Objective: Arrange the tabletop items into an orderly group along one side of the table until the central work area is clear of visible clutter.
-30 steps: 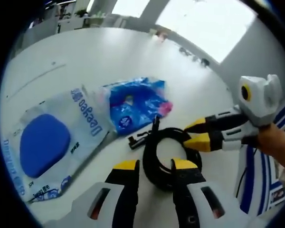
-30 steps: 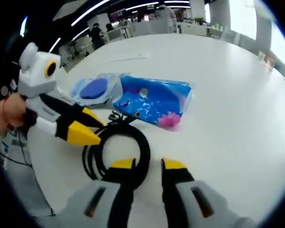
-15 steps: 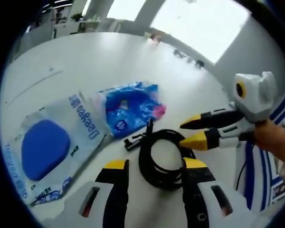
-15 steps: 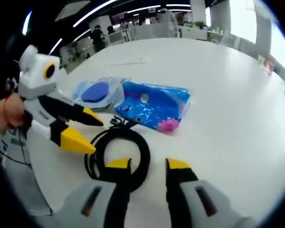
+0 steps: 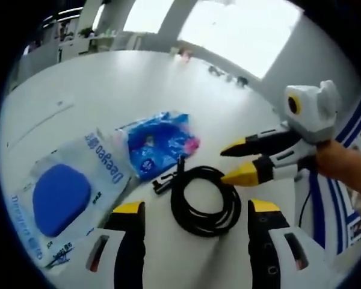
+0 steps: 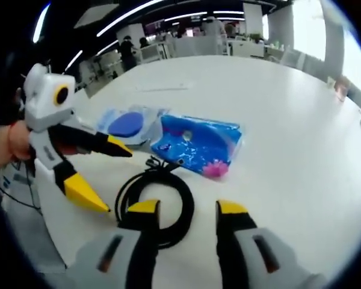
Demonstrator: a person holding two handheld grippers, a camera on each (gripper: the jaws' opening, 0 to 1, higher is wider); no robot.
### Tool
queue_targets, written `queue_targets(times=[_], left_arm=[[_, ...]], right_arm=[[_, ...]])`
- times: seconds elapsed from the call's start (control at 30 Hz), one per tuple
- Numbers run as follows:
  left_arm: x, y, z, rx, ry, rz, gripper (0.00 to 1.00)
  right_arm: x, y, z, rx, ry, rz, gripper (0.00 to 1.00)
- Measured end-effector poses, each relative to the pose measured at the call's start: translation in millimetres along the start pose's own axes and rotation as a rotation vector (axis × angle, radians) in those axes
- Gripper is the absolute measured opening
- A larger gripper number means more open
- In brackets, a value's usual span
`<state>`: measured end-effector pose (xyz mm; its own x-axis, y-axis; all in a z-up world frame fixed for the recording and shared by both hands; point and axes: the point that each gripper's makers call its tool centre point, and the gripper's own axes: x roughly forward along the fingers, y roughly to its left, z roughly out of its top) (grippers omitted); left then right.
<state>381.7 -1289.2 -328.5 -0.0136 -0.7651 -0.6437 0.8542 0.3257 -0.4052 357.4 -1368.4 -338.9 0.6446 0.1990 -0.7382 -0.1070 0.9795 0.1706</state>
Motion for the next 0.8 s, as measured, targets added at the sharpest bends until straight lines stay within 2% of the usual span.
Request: queue_targets(times=[0.43, 0.8], left_arm=[[-24.8, 0.2, 7.8, 0.017, -0.054, -0.005, 0.76], [-57.8, 0.0, 11.1, 0.046, -0.088, 0.0, 0.78]], right_arm=[[-11.8, 7.5, 15.0, -0.022, -0.04, 0.002, 0.4], [-23.5, 22.0, 26.9, -0.039, -0.08, 0.018, 0.51]])
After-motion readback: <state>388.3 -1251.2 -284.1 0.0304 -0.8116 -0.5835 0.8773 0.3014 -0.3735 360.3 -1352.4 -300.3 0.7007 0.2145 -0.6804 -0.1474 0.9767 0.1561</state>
